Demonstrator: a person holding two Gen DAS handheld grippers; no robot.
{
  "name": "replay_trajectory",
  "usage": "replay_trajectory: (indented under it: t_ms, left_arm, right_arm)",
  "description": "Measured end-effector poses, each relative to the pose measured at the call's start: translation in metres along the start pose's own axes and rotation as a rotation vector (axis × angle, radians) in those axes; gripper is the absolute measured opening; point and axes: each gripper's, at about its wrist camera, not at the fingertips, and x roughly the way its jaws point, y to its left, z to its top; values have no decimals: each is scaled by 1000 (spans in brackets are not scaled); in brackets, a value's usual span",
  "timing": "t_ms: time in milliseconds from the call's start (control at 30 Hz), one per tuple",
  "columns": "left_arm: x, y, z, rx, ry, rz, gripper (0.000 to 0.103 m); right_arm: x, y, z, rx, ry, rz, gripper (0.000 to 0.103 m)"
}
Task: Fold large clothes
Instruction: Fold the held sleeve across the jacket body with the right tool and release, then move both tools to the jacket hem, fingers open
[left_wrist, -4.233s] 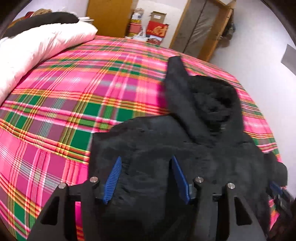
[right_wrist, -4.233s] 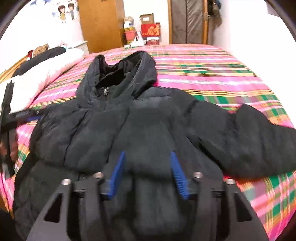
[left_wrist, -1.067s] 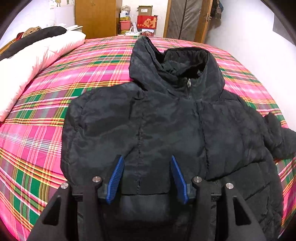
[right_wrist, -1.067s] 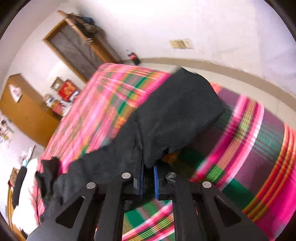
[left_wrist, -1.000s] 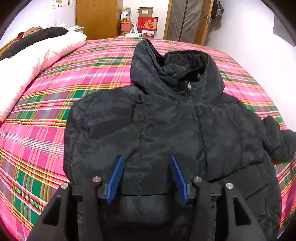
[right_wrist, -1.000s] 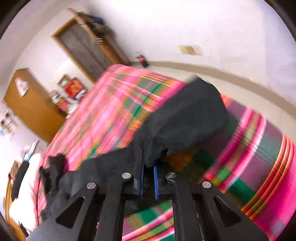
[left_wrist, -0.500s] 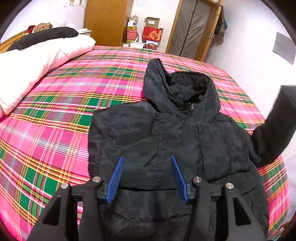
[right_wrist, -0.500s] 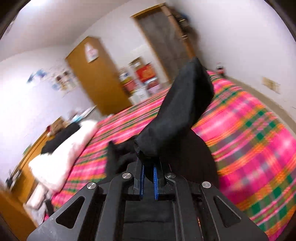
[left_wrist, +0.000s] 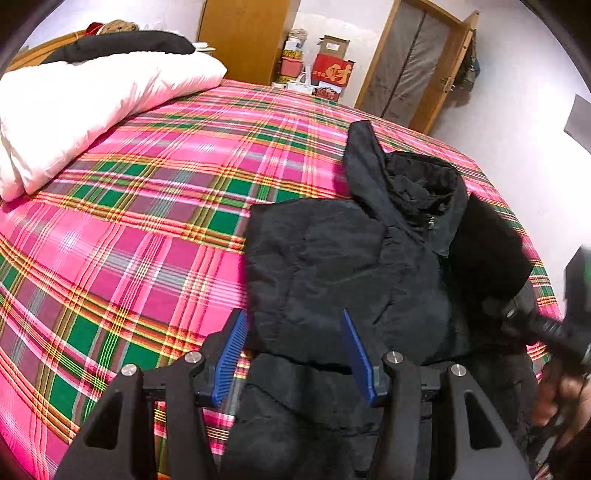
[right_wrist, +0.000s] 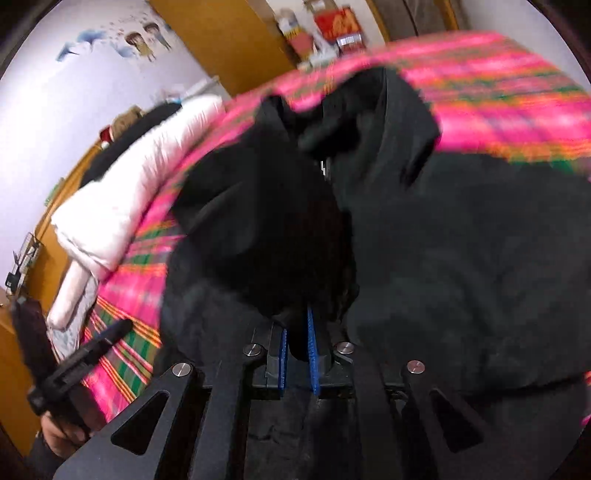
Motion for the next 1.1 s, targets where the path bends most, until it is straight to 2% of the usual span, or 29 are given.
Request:
replay_trajectory:
  t_ms: [167,267,367,433,500,600,633,667,700,733,800,867,1000,1100]
  left_arm:
    - [4,0,0,-16,11,-17,55]
    - [-2,-15,8,-1,-5,-42,55]
    - [-11,-40,20,36,-38,-82,55]
    - [-14,-60,27,64,-57,-117,56]
    - [-11,-82,34,94,-64,-150,56]
    - [5,-120,38,162,-62,-190,56]
    - [13,-131,37,181,-53,-192,56]
    - [24,-141,36,202,-37,-192,56]
    - [36,-150,33,225,-19,-181,51]
    - [46,-155,29,241,-8,-164,39]
    - [75,-156,19,256,47,-95,30]
    - [94,-148,10,235,77,-80,30]
    - [102,-147,-2,284,52,-51,30]
    - [107,-147,-3,274,50,-49,30]
  right_arm:
    - [-10,9,-5,-23,17,43,44]
    - [-41,17,-1,-62,-28,85,47]
    - [-87,11,3,-89,-136,89,47]
    - [-114,-4,5,-93,-204,47,48]
    - [-139,-33,6,-76,-265,-45,47]
    - [-152,-88,10,26,-290,-183,47]
    - [-152,-104,10,54,-290,-222,44]
    - [-149,-119,10,79,-283,-254,35]
    - [-144,-133,10,100,-267,-272,33]
    - [-136,-143,9,111,-245,-287,32]
    - [-115,-153,5,108,-191,-308,30]
    - [-92,-156,-1,82,-143,-317,30]
    - [-66,-151,-12,31,-119,-363,29]
    - [-59,-150,-12,-3,-101,-389,29]
